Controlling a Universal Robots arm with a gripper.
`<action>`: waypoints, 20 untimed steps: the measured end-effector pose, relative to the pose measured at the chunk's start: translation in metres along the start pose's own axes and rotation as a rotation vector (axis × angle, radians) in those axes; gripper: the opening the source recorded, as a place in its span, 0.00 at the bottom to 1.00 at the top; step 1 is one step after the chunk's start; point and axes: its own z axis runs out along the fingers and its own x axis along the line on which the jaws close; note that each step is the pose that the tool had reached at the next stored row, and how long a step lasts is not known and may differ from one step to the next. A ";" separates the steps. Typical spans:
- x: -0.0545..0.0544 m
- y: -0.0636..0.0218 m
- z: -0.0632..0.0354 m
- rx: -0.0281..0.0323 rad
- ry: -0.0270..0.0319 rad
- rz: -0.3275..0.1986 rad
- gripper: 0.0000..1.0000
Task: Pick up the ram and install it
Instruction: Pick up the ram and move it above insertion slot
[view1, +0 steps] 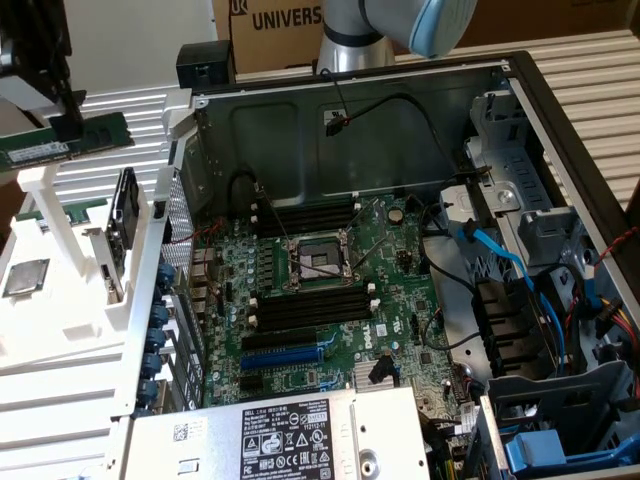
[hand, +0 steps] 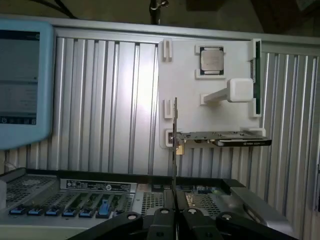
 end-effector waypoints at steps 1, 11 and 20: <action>0.000 -0.0014 0.0000 -0.0035 0.0002 0.000 0.13; 0.002 -0.0488 0.0003 -0.0112 0.0000 0.002 0.13; 0.003 -0.0945 0.0007 -0.0114 0.0041 0.002 0.13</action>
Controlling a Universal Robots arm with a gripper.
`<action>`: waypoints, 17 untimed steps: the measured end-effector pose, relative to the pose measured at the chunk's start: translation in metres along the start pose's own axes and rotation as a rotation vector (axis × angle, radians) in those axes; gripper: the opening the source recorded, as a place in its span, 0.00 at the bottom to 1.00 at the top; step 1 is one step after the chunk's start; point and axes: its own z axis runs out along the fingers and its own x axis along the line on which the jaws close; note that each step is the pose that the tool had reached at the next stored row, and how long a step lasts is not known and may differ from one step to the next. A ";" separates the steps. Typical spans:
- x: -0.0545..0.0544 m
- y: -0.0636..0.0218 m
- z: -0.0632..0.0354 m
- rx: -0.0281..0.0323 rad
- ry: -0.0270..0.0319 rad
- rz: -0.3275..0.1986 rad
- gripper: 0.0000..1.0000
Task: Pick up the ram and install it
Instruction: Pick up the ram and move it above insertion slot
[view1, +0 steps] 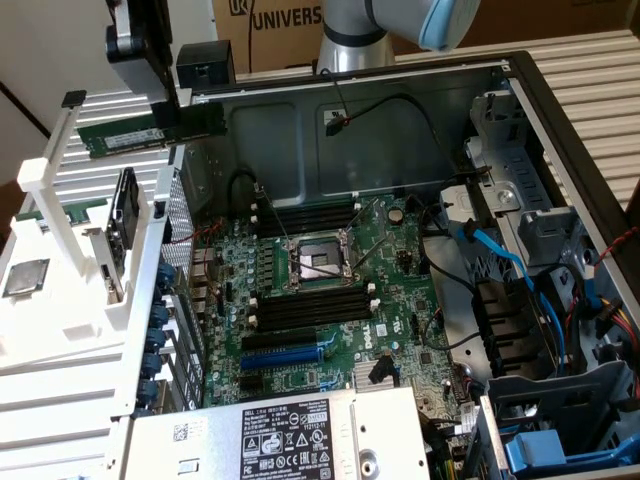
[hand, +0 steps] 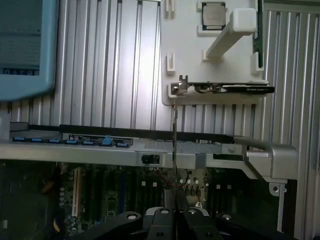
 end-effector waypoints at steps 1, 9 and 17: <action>0.000 -0.0045 0.0000 0.0000 0.0005 0.000 0.13; 0.002 -0.0410 0.0000 -0.0001 0.0035 0.000 0.13; 0.003 -0.0772 0.0059 -0.0002 0.0054 0.000 0.13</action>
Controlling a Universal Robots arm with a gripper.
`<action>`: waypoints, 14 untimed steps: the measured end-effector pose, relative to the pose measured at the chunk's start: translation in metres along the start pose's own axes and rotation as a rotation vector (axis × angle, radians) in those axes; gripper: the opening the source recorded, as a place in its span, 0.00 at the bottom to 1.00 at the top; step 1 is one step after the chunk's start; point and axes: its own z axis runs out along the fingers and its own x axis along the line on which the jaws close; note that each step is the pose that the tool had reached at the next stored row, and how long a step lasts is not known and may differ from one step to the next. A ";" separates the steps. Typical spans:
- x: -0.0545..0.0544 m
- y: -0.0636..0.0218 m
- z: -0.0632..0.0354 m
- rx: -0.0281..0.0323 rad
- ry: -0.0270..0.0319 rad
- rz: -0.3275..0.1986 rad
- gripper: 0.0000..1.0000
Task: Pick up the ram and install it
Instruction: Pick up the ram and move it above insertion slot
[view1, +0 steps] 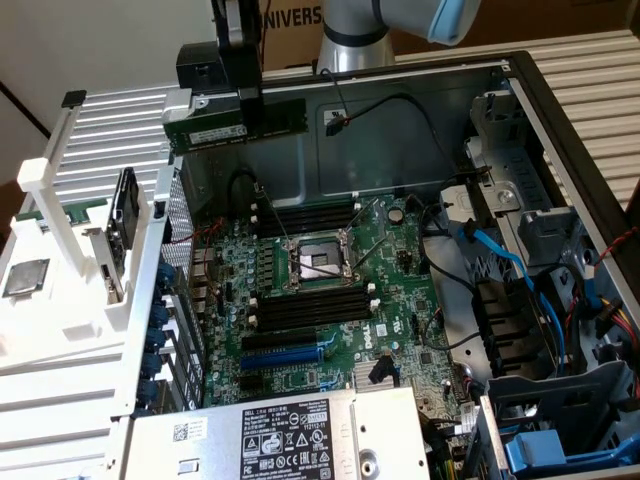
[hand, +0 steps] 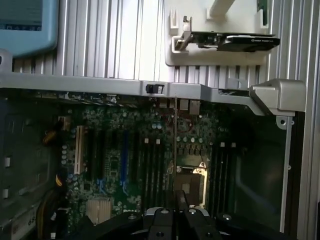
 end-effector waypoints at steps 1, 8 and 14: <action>0.000 -0.0047 0.0015 -0.0001 0.0005 0.000 0.13; 0.002 -0.0370 0.0147 -0.0001 0.0019 0.000 0.13; 0.003 -0.0385 0.0256 0.0001 0.0019 0.000 0.13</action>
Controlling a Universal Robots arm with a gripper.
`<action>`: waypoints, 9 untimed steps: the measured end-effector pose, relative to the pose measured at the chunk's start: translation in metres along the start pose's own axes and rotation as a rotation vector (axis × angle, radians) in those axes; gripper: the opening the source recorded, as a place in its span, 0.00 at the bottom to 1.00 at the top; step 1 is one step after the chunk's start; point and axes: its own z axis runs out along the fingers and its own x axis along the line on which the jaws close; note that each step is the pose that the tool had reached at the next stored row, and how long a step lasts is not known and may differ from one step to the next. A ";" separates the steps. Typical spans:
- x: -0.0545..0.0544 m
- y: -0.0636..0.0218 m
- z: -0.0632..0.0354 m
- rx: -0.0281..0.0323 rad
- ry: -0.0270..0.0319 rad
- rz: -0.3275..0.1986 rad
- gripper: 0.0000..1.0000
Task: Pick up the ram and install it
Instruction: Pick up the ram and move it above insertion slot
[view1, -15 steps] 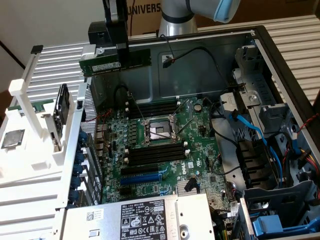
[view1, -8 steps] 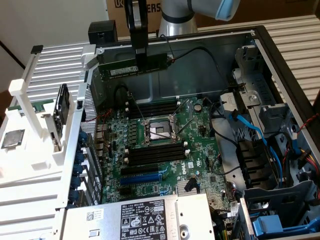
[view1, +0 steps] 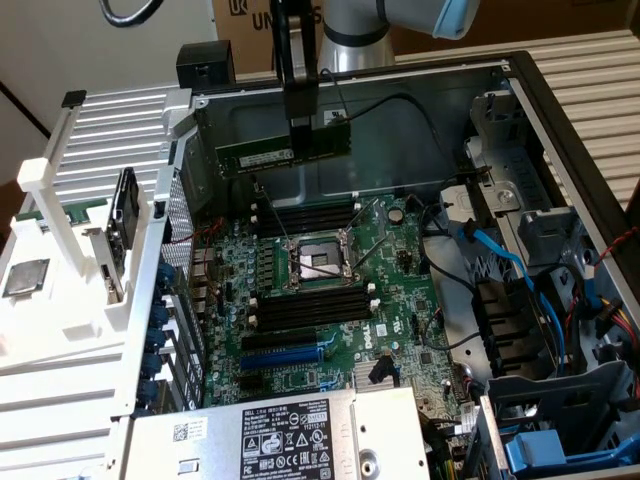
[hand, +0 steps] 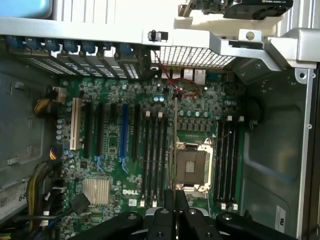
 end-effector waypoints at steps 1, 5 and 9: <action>0.000 -0.0001 0.0018 0.0000 0.0001 0.000 0.13; 0.001 -0.0016 0.0090 0.0006 0.0001 0.000 0.13; 0.002 -0.0049 0.0132 0.0010 -0.0021 0.000 0.13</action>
